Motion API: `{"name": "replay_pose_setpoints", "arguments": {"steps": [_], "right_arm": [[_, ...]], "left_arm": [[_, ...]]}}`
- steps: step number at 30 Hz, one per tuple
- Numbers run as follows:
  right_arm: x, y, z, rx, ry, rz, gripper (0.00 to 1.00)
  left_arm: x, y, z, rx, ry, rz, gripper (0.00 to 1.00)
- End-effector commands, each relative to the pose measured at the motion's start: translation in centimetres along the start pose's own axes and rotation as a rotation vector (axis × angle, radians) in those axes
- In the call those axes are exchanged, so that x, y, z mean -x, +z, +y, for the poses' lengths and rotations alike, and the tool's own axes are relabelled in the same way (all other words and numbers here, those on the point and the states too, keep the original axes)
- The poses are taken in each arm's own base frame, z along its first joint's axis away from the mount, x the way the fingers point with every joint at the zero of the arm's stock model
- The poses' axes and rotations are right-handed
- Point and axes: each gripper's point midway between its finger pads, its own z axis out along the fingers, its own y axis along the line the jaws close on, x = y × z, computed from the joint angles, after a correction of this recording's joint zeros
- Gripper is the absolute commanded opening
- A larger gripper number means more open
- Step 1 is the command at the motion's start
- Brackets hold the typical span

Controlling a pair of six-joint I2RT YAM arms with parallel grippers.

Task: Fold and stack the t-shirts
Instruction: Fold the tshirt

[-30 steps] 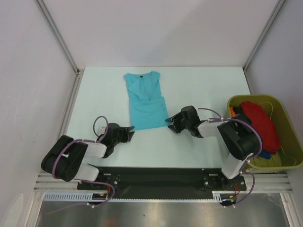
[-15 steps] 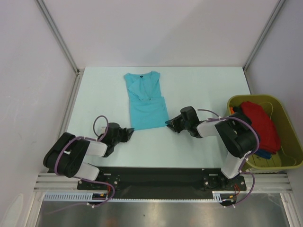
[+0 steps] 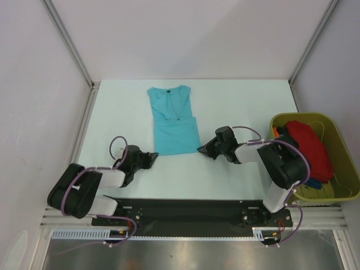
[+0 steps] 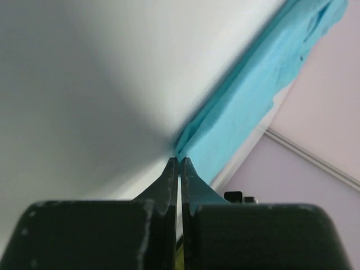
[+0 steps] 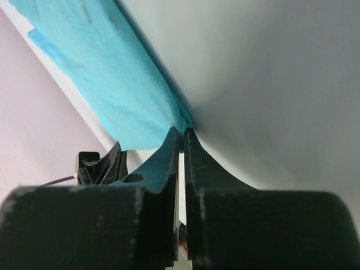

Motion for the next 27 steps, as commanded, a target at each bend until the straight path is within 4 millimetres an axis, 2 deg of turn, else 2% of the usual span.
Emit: {"name": "replay_pose_setpoints", "arguments": {"steps": [1,6,8,9,10,11,12,13,14,15,16,17,18,19,20,21,22,24,27], "right_arm": [[-0.6,-1.8,0.6,0.009,-0.079,0.02,0.0],[-1.7,-3.5,1.1,0.025,-0.109,0.013,0.0],[-3.2,-4.5,0.7,0.03,-0.124,0.034,0.0],[-3.6,-4.9,0.5,0.028,-0.115,0.032,0.0],[-4.3,-5.7,-0.2,0.03,-0.116,0.035,0.0],[-5.4,-6.3,-0.2,0.04,-0.129,0.048,0.0],[-5.7,-6.6,-0.6,0.037,-0.133,0.033,0.0],[-6.2,-7.1,-1.0,0.028,-0.118,0.031,0.0],[-6.5,-7.9,-1.3,0.039,-0.119,0.025,0.0],[-7.6,-8.4,-2.0,0.023,-0.133,0.031,0.0],[-7.8,-8.8,-2.0,0.03,-0.101,0.016,0.0],[-8.5,-9.7,-1.6,0.06,-0.102,0.02,0.0],[-9.3,-10.2,-2.6,0.04,-0.122,0.009,0.0],[-9.8,-10.6,-2.8,0.037,-0.123,0.007,0.0],[-10.1,-11.0,-3.0,0.033,-0.125,0.001,0.0],[-10.1,-11.5,-2.9,0.047,-0.124,-0.017,0.0],[-11.1,-11.9,-3.6,0.032,-0.145,-0.003,0.0],[-11.9,-12.7,-3.8,0.037,-0.147,-0.008,0.0],[-12.0,-13.1,-3.8,0.039,-0.155,-0.022,0.0]], "left_arm": [[-0.5,-1.3,0.9,0.013,0.045,0.013,0.0],[-0.2,-3.6,1.9,0.024,0.039,-0.004,0.0],[0.1,-4.3,3.4,0.06,0.047,-0.011,0.0],[-0.1,-5.1,2.6,0.019,0.05,0.0,0.0],[-0.2,-5.5,2.8,0.019,0.054,0.003,0.01],[0.1,-5.9,4.7,0.079,0.057,-0.005,0.0],[0.0,-6.4,4.9,0.077,0.057,0.0,0.0],[-0.3,-7.2,4.0,0.029,0.038,0.016,0.0],[-0.1,-7.5,5.5,0.062,0.034,0.015,0.0],[-0.1,-7.9,5.8,0.064,0.031,0.014,0.0],[0.0,-8.7,4.8,0.011,0.025,0.012,0.0],[0.1,-9.1,4.8,0.005,0.027,0.008,0.0],[0.4,-9.5,6.0,0.048,0.031,-0.004,0.0],[0.4,-10.4,4.7,-0.02,0.029,0.001,0.0],[0.6,-10.7,5.9,0.021,0.032,-0.007,0.0],[0.6,-11.0,5.9,0.011,0.032,-0.005,0.0],[0.6,-11.4,5.6,-0.002,0.036,-0.006,0.0],[0.6,-11.9,5.6,-0.016,0.05,0.001,0.0],[0.5,-12.2,5.8,-0.003,0.063,0.008,0.0]]}}
